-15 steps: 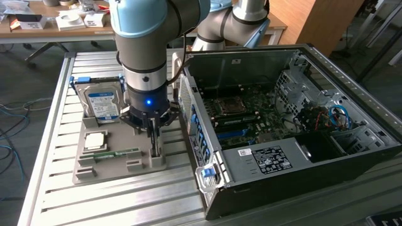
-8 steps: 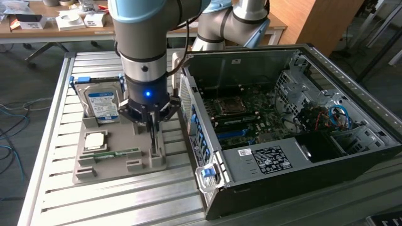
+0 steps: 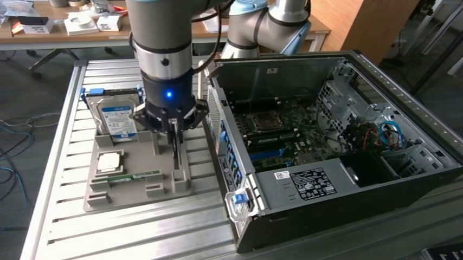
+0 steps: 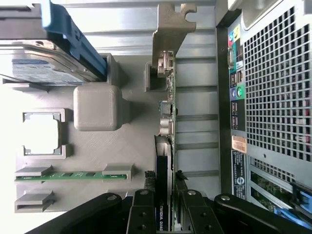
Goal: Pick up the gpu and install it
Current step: 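Pick up the gpu and move the gpu toward the slot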
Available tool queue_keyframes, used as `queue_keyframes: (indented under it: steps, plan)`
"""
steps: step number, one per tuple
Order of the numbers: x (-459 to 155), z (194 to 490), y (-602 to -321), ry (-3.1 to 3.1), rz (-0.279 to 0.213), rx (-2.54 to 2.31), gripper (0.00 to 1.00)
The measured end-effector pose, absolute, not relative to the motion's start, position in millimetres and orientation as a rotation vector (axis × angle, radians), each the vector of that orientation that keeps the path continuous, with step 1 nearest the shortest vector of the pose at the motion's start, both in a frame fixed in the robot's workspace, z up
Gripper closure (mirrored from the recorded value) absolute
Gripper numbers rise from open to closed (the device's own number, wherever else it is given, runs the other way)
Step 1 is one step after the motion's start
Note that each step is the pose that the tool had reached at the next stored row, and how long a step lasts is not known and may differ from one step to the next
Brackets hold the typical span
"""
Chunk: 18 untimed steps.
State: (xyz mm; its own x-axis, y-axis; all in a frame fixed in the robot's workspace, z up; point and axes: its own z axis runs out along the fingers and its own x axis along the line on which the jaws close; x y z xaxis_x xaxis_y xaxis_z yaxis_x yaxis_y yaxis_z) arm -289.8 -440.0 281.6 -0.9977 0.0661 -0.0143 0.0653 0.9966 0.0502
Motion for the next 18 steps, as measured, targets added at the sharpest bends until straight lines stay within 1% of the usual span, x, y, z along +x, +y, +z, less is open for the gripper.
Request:
queue_keyframes:
  steps: [15, 18]
  plan:
    - [-290, 349, -440, 3.123, 0.078, 0.103, 0.74]
    - [-290, 395, -440, 3.123, 0.078, 0.103, 0.74]
